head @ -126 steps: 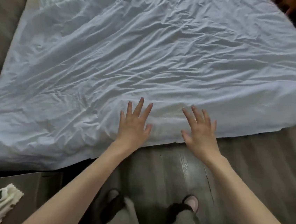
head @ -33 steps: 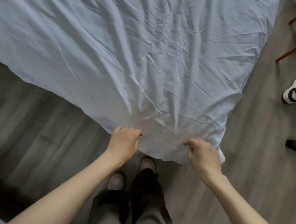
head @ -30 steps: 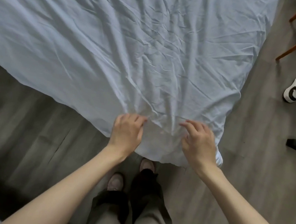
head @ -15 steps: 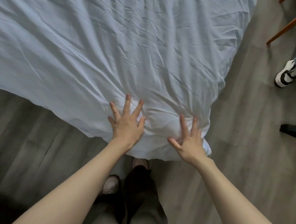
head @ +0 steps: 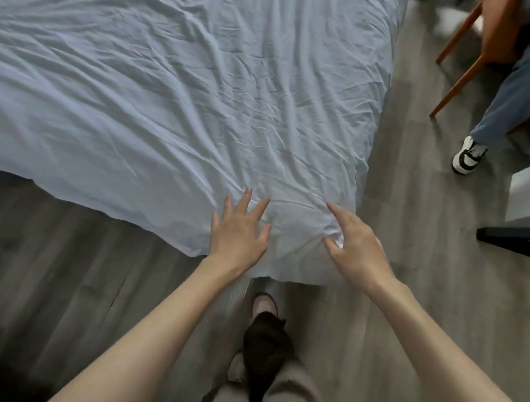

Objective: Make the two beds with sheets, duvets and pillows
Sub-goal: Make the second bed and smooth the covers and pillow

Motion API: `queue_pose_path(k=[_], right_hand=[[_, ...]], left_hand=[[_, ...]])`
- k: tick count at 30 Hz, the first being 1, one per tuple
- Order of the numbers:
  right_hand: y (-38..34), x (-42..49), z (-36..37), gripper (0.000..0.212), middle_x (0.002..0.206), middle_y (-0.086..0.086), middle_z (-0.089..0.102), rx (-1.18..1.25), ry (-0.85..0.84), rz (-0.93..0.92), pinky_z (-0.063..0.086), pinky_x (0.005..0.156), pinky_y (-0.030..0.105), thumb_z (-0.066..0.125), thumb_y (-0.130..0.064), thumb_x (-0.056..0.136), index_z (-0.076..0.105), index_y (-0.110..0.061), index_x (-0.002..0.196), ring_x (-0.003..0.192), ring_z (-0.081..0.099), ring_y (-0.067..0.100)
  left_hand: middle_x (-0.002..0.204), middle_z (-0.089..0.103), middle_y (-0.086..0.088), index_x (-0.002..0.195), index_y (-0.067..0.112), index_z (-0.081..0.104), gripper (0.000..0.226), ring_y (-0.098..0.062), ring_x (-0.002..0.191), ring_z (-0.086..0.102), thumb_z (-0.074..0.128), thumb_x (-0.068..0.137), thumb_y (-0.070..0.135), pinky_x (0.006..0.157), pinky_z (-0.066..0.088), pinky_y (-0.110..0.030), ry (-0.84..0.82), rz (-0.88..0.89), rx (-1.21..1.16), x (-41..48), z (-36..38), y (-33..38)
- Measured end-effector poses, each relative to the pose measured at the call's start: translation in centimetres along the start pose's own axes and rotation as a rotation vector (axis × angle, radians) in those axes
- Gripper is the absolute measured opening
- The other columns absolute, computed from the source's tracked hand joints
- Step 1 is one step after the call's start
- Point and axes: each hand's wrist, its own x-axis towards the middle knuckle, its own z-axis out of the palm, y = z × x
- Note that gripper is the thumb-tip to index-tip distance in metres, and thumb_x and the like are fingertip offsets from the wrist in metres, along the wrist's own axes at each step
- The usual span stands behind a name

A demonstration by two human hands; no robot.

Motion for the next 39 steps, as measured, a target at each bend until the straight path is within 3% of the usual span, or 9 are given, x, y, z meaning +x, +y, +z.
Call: queue_pose_path(k=[10,21,28,36,39], right_hand=[[-5.7,-8.8,-12.1,0.065,0.16,0.0,0.023,-0.083,0.186,-0.088,0.022,0.117,0.044,0.056,-0.029,0.095,0.026,-0.035,0.152,0.146,0.018,0.022],[1.3,-7.1,-25.4,0.066,0.161,-0.001,0.018,-0.135,0.272,-0.153,0.019,0.117,0.051,0.055,-0.032,0.094,0.022,-0.038,0.152,0.147,0.015,0.024],[6.9,-4.4,-34.4,0.066,0.161,-0.001,0.017,-0.146,0.211,-0.244,0.016,0.119,0.047,0.054,-0.03,0.096,0.021,-0.036,0.153,0.148,0.012,0.021],[6.7,4.9,-38.3,0.065,0.161,0.003,0.017,-0.13,0.121,-0.406,0.013,0.118,0.039,0.053,-0.029,0.097,0.022,-0.031,0.153,0.148,0.014,0.023],[5.2,10.5,-38.7,0.066,0.161,0.002,0.018,-0.133,0.084,-0.467,0.016,0.118,0.043,0.056,-0.03,0.095,0.023,-0.034,0.153,0.147,0.014,0.023]], left_hand=[[0.164,-0.001,0.005,0.155,0.035,0.009,0.059,-0.029,0.15,-0.005,0.035,0.102,0.043,0.119,0.011,-0.054,0.244,0.207,0.105,-7.8,-10.7,7.1],[0.164,-0.002,0.004,0.155,0.033,0.009,0.062,-0.031,0.149,-0.006,0.038,0.101,0.043,0.119,0.008,-0.055,0.389,0.26,0.119,-5.9,-14.2,21.1],[0.164,0.001,0.004,0.155,0.034,0.011,0.062,-0.031,0.15,-0.004,0.039,0.101,0.044,0.118,0.011,-0.055,0.434,0.161,0.048,-3.3,-13.8,31.2],[0.164,-0.001,0.004,0.155,0.033,0.012,0.06,-0.03,0.15,-0.004,0.038,0.101,0.043,0.119,0.008,-0.053,0.473,0.012,0.013,1.6,-15.9,33.2],[0.164,0.0,0.003,0.155,0.032,0.012,0.061,-0.031,0.15,-0.004,0.038,0.101,0.043,0.119,0.009,-0.054,0.477,-0.061,-0.003,5.2,-17.1,31.9]])
